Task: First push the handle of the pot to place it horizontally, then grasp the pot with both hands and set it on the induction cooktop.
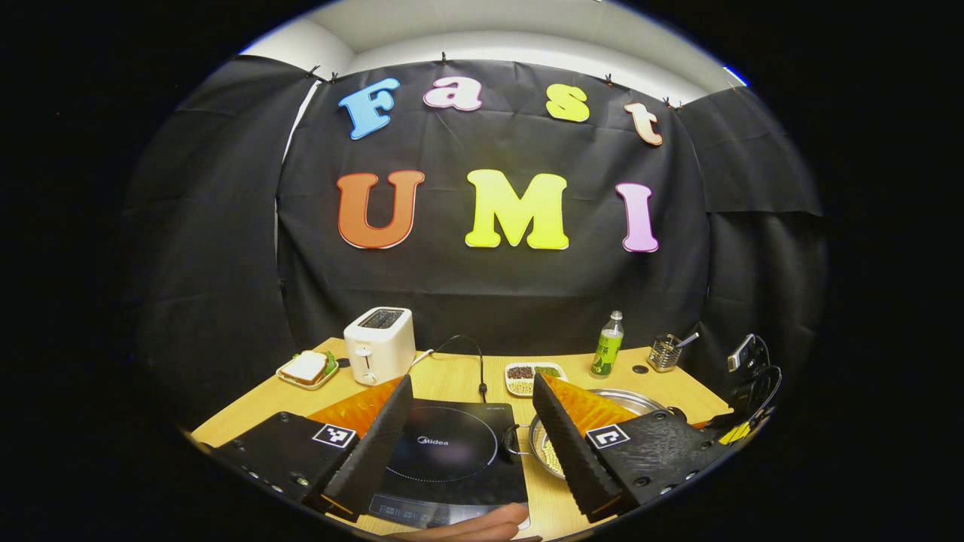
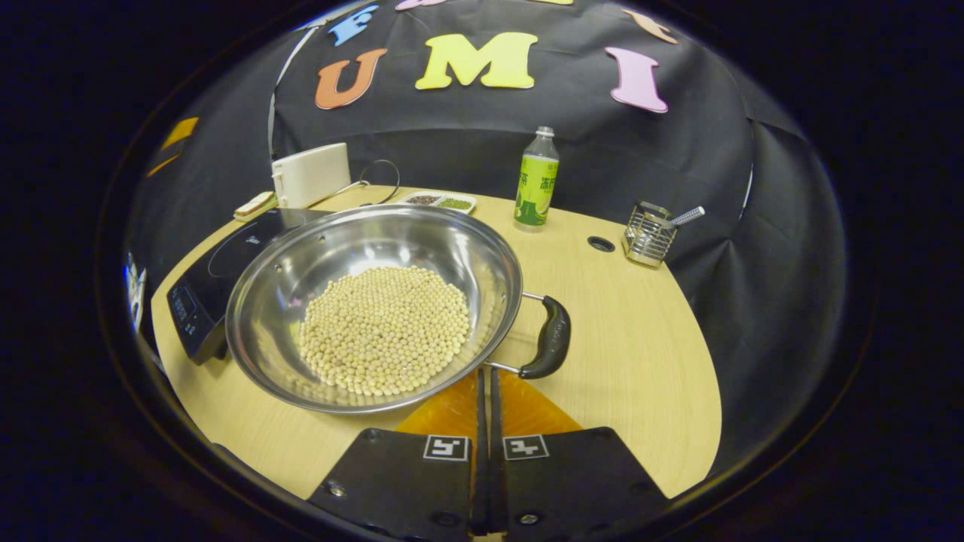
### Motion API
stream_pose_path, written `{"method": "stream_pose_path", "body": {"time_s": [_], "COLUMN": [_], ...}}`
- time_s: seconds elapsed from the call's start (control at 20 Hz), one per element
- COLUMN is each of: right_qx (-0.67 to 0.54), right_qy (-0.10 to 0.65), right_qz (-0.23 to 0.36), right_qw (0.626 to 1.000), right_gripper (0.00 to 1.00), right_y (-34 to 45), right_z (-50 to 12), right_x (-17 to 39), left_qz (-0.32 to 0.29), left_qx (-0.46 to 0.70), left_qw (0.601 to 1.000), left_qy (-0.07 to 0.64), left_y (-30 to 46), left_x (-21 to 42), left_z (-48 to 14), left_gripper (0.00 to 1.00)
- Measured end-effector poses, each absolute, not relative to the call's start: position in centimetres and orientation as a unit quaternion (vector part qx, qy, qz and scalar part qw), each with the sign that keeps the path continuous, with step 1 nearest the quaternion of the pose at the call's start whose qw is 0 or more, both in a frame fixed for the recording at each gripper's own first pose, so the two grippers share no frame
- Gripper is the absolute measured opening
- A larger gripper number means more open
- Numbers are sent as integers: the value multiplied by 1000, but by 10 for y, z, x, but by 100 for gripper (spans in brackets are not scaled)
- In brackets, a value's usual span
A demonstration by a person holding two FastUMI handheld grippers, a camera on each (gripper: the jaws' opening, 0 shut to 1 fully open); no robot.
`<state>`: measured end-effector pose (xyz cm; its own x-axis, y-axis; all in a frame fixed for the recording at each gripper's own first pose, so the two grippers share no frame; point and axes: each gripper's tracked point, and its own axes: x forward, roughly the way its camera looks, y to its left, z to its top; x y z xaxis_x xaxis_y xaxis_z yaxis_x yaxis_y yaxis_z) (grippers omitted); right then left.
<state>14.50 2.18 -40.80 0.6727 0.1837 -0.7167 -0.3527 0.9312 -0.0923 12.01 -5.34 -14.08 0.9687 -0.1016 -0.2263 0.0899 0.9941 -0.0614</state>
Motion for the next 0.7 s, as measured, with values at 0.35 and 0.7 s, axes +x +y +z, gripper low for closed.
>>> {"method": "stream_pose_path", "body": {"time_s": [0.35, 0.7], "right_qx": [-100, -77], "right_qy": [361, 324], "right_qz": [132, 101], "right_qw": [918, 937], "right_gripper": [4, 4], "right_y": [7, -13], "right_z": [-396, -360], "right_x": [148, 150], "left_qz": [-76, -78], "left_qx": [-68, -74], "left_qw": [983, 976], "left_qy": [150, 190], "left_y": [-82, -92], "left_x": [133, 148], "left_z": [-168, -204], "left_gripper": [95, 95]}}
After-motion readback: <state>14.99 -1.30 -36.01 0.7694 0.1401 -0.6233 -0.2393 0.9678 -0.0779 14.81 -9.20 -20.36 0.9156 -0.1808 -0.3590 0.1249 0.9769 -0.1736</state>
